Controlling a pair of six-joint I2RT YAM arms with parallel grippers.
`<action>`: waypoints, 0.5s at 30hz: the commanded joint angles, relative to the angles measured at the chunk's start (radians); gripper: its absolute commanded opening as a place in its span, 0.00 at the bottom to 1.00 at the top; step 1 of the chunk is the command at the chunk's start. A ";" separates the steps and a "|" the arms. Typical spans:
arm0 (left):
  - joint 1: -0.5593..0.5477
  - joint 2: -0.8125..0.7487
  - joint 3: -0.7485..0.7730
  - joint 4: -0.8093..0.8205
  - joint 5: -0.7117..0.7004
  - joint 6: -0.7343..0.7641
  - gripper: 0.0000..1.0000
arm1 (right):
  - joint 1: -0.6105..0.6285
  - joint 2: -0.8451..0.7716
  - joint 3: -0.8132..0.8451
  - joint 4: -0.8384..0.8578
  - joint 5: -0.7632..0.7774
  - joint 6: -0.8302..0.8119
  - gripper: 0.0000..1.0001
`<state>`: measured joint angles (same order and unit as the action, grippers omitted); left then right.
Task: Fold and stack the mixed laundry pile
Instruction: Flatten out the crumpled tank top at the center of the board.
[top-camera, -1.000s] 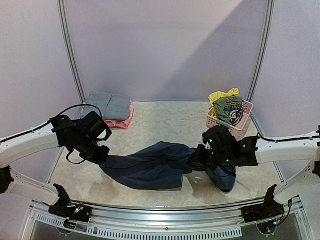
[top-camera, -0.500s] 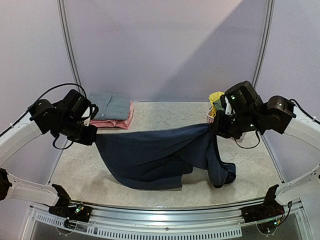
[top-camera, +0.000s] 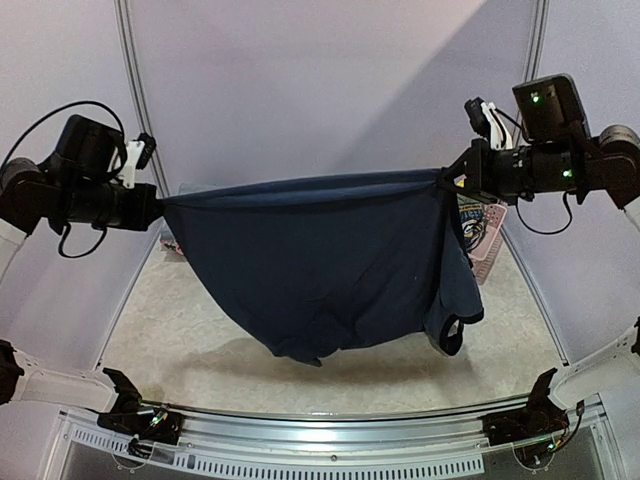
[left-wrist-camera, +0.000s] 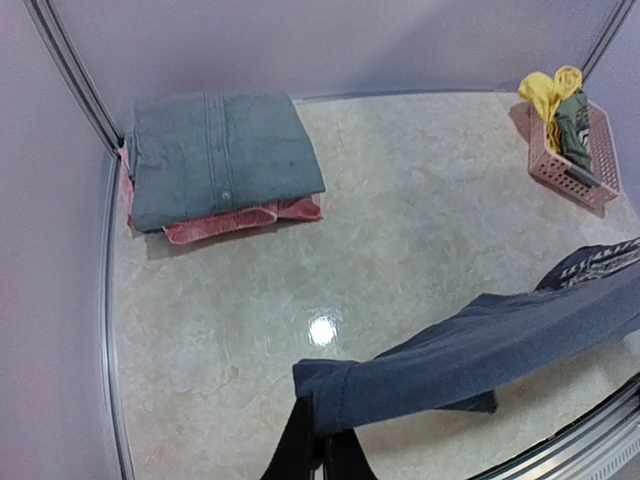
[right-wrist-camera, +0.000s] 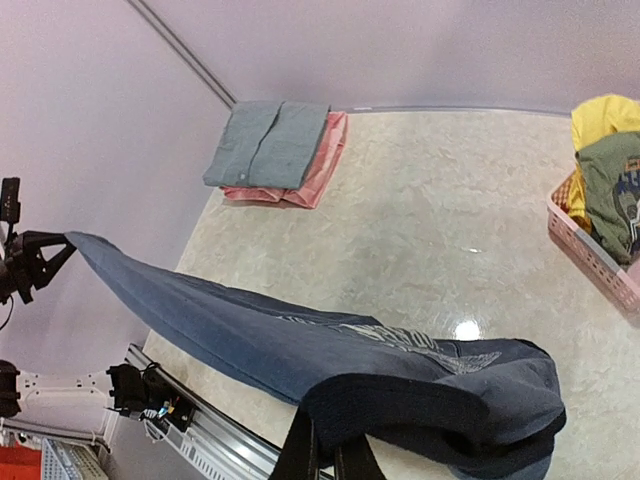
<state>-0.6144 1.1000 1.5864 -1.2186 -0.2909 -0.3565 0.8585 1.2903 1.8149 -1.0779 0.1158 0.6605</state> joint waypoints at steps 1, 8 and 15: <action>0.022 0.001 0.132 -0.050 -0.044 0.064 0.00 | -0.010 0.070 0.160 -0.130 -0.057 -0.165 0.00; 0.022 -0.020 0.323 -0.047 0.036 0.149 0.00 | -0.010 0.137 0.370 -0.242 -0.180 -0.280 0.00; 0.022 -0.056 0.431 -0.064 0.136 0.196 0.00 | -0.010 0.093 0.390 -0.201 -0.324 -0.294 0.00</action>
<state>-0.6102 1.0668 1.9678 -1.2537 -0.2222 -0.2085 0.8551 1.4212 2.1834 -1.2812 -0.1001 0.4007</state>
